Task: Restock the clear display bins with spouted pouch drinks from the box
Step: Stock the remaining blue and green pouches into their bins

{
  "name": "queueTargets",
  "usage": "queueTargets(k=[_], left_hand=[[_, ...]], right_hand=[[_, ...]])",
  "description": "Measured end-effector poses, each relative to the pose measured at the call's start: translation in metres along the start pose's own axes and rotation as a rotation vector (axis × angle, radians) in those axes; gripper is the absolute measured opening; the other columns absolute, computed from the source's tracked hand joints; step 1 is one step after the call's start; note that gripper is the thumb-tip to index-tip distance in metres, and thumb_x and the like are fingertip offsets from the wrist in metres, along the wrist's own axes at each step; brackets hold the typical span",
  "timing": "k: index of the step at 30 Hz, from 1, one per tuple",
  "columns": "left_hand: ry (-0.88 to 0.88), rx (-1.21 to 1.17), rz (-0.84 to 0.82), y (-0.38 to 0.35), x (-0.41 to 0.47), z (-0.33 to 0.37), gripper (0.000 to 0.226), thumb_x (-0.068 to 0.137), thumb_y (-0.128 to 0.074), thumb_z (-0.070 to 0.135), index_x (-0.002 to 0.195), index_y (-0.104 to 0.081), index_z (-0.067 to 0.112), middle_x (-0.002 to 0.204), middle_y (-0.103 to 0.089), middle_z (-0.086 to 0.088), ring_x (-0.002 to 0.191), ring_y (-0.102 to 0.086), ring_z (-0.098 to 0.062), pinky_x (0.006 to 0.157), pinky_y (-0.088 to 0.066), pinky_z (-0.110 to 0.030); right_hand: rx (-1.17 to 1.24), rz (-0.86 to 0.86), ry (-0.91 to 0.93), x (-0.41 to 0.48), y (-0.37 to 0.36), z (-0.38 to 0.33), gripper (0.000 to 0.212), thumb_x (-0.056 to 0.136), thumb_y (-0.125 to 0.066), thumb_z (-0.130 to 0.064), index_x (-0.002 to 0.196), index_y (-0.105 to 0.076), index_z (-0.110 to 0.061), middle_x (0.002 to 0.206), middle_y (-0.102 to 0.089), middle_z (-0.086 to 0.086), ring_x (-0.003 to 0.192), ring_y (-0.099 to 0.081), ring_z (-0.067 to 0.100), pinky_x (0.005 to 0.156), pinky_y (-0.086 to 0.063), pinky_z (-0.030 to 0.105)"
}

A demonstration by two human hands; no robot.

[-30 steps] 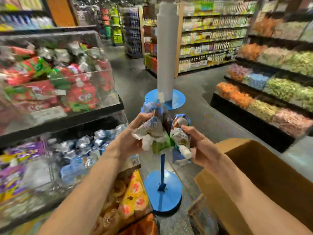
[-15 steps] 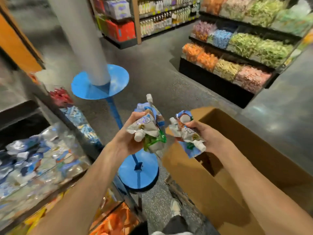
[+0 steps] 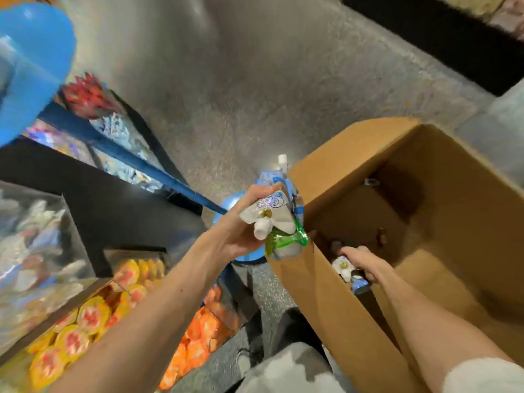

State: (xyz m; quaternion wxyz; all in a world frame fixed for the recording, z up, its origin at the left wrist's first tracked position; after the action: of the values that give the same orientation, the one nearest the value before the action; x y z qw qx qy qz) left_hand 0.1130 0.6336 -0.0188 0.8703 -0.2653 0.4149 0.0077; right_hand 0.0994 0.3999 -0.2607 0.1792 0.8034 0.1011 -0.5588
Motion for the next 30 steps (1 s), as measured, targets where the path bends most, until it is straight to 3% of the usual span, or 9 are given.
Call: queueTargets(k=[3,6,10,12,15,17,21,26,30], left_hand=[[0.022,-0.073,0.007,-0.002,0.017,-0.003,0.024,0.073,-0.068,0.032,0.081,-0.055,0.014,0.067,-0.064,-0.002,0.058,-0.063,-0.014,0.058,-0.054,-0.020],[0.019,-0.154,0.020,-0.001,0.030,-0.003,0.025,0.082,-0.050,0.026,0.061,-0.058,0.015,0.057,-0.061,0.000,0.049,-0.061,-0.012,0.050,-0.050,-0.018],[0.028,-0.172,0.032,0.009,0.040,-0.007,0.029,0.079,-0.055,0.032,0.057,-0.064,0.016,0.057,-0.061,0.002,0.050,-0.061,-0.011,0.054,-0.051,-0.019],[0.037,-0.182,0.049,0.014,0.044,-0.010,0.023,0.071,-0.067,0.035,0.058,-0.063,0.016,0.057,-0.059,0.002,0.051,-0.060,-0.011,0.054,-0.051,-0.019],[0.054,-0.212,0.014,0.016,0.050,-0.018,0.028,0.061,-0.083,0.035,0.066,-0.064,0.015,0.062,-0.061,0.001,0.056,-0.061,-0.013,0.058,-0.052,-0.022],[0.071,-0.219,0.018,0.013,0.050,-0.021,0.024,0.073,-0.072,0.037,0.065,-0.065,0.016,0.062,-0.061,0.002,0.057,-0.060,-0.012,0.059,-0.051,-0.023],[0.098,-0.220,0.018,0.003,0.041,-0.023,0.023,0.079,-0.063,0.037,0.078,-0.067,0.014,0.075,-0.064,-0.001,0.066,-0.063,-0.015,0.062,-0.054,-0.025],[0.073,-0.224,-0.082,-0.014,0.014,-0.020,0.024,0.078,-0.068,0.036,0.088,-0.069,0.015,0.093,-0.064,-0.001,0.085,-0.063,-0.017,0.081,-0.054,-0.029],[0.007,-0.188,-0.211,-0.032,-0.034,-0.019,0.028,0.074,-0.071,0.039,0.087,-0.073,0.015,0.088,-0.070,0.000,0.082,-0.066,-0.016,0.076,-0.056,-0.029]], right_hand=[[0.059,-0.070,-0.003,0.020,-0.020,0.000,0.018,0.100,-0.055,-0.016,0.093,-0.063,0.000,0.088,-0.065,0.015,0.064,-0.064,0.020,0.058,-0.051,0.026],[0.179,-0.167,0.012,0.041,-0.035,-0.002,0.042,0.089,-0.070,-0.036,0.120,-0.066,-0.007,0.113,-0.070,0.011,0.092,-0.067,0.023,0.090,-0.054,0.036],[0.271,-0.226,-0.005,0.047,-0.051,-0.006,0.024,0.099,-0.056,-0.023,0.087,-0.076,-0.018,0.071,-0.074,0.003,0.056,-0.069,0.013,0.060,-0.056,0.023],[0.253,-0.197,-0.020,0.050,-0.049,-0.005,0.023,0.099,-0.057,-0.027,0.097,-0.071,-0.010,0.066,-0.073,0.004,0.054,-0.069,0.017,0.060,-0.055,0.027],[0.258,-0.171,0.028,0.050,-0.044,-0.012,0.018,0.098,-0.058,-0.023,0.095,-0.066,-0.007,0.067,-0.072,0.006,0.050,-0.067,0.012,0.052,-0.053,0.022],[0.228,-0.160,0.077,0.044,-0.035,-0.018,0.017,0.097,-0.061,-0.022,0.097,-0.068,-0.007,0.081,-0.073,0.009,0.056,-0.070,0.012,0.054,-0.055,0.020],[0.086,-0.029,0.076,0.018,0.011,-0.018,0.047,0.080,-0.071,-0.042,0.106,-0.067,-0.003,0.088,-0.073,0.010,0.073,-0.069,0.025,0.063,-0.053,0.030],[0.114,0.065,0.177,-0.067,0.066,-0.032,0.023,0.090,-0.061,-0.024,0.088,-0.069,-0.003,0.064,-0.071,0.006,0.047,-0.063,0.016,0.044,-0.046,0.021],[0.226,0.046,0.341,-0.158,0.085,-0.046,0.029,0.095,-0.054,-0.023,0.101,-0.067,0.003,0.076,-0.073,0.014,0.059,-0.066,0.024,0.062,-0.053,0.034]])
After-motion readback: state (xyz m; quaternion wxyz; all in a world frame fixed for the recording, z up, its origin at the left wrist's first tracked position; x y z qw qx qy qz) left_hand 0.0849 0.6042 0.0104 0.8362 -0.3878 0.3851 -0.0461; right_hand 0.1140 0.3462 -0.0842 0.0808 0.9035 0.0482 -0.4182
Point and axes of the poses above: each hand's wrist, its own x-axis towards the middle knuckle, its own y-axis out of the back of the hand, z = x × y, the point moved 8 cm from there along x, towards the middle knuckle
